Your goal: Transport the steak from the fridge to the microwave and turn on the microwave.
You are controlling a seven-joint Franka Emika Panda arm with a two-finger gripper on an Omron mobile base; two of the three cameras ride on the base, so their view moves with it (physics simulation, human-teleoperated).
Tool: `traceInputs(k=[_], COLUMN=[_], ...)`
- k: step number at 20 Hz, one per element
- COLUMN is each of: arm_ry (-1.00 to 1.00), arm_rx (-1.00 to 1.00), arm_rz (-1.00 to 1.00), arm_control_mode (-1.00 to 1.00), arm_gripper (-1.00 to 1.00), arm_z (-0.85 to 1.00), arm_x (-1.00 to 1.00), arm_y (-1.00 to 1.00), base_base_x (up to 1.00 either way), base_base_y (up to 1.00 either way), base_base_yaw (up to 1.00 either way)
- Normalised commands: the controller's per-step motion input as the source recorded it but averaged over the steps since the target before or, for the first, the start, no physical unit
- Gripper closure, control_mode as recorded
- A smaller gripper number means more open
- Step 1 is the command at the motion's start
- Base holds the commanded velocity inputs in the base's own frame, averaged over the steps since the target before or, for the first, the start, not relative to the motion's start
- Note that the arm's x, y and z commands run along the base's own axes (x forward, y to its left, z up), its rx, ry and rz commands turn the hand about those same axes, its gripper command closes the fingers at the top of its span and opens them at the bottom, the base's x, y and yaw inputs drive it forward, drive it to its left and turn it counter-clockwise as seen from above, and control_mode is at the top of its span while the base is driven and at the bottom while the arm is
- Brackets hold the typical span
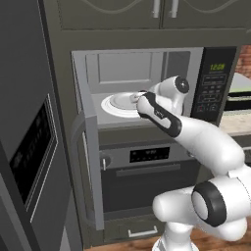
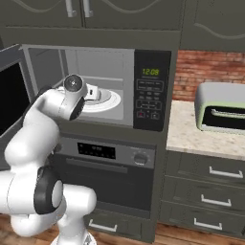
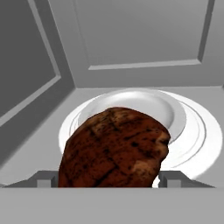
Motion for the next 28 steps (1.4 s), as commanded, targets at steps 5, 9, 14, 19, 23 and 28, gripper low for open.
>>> traceInputs(k=[5, 9, 14, 19, 23, 28], arm_ry=[0.0, 0.0, 0.0, 0.0, 0.01, 0.0], arm_rx=[-0.05, -0.11, -0.13, -0.03, 0.0, 0.0], arm_rz=[0.01, 0.01, 0.01, 0.02, 0.04, 0.05], arm_control_mode=[-1.0, -1.0, -1.0, -1.0, -1.0, -1.0], arm_gripper=[1.0, 1.0, 1.0, 1.0, 1.0, 1.0], arm_z=[-0.01, -0.14, -0.16, -0.03, 0.0, -0.08], arm_x=[0.5, 0.44, 0.39, 0.4, 0.35, 0.36], arm_y=[0.11, 0.13, 0.08, 0.0, 0.0, 0.0], base_base_x=[0.0, 0.0, 0.0, 0.0, 0.0, 0.0], base_base_y=[0.0, 0.0, 0.0, 0.0, 0.0, 0.0], base_base_yaw=[0.0, 0.0, 0.0, 0.0, 0.0, 0.0])
